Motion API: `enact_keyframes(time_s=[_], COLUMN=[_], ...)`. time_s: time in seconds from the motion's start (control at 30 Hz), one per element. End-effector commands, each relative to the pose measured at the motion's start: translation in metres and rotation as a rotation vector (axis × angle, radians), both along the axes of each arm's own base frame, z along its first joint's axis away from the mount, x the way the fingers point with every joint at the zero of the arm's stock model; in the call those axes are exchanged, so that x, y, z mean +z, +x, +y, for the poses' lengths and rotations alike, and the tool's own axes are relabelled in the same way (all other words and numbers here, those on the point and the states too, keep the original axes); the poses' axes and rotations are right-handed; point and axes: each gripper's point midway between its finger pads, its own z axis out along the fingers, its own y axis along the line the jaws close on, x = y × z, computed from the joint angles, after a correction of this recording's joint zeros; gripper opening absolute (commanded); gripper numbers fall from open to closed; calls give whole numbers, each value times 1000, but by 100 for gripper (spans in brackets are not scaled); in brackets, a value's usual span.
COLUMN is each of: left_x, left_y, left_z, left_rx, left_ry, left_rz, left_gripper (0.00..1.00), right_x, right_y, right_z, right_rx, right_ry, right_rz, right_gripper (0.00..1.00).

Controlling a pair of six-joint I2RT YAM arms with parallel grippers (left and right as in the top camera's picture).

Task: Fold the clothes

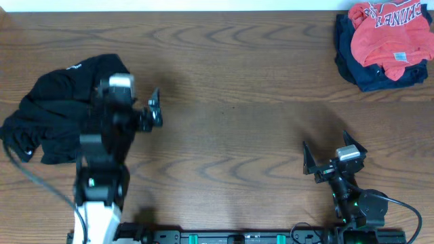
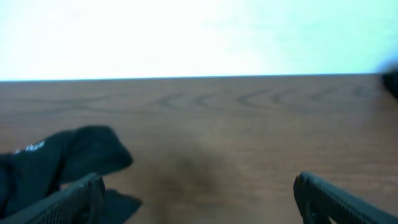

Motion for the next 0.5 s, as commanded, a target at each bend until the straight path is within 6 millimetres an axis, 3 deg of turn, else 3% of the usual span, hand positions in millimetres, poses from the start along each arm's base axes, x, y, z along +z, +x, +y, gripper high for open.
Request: enact_keyframes(time_s=[0.0, 0.2, 0.47], left_x=[-13, -40, -60], left_y=[-23, -52, -66], left_z=[4, 5, 6], left_rx=[13, 16, 20], left_ry=[19, 19, 18], left_rz=[-67, -132, -214], left_gripper=[98, 98, 98], right_x=[-1, -1, -1], right_y=[0, 0, 0], right_z=[1, 1, 1], right_rx=[-1, -1, -1], right_ry=[11, 11, 11], right_rz=[3, 3, 3], right_gripper=[99, 99, 99])
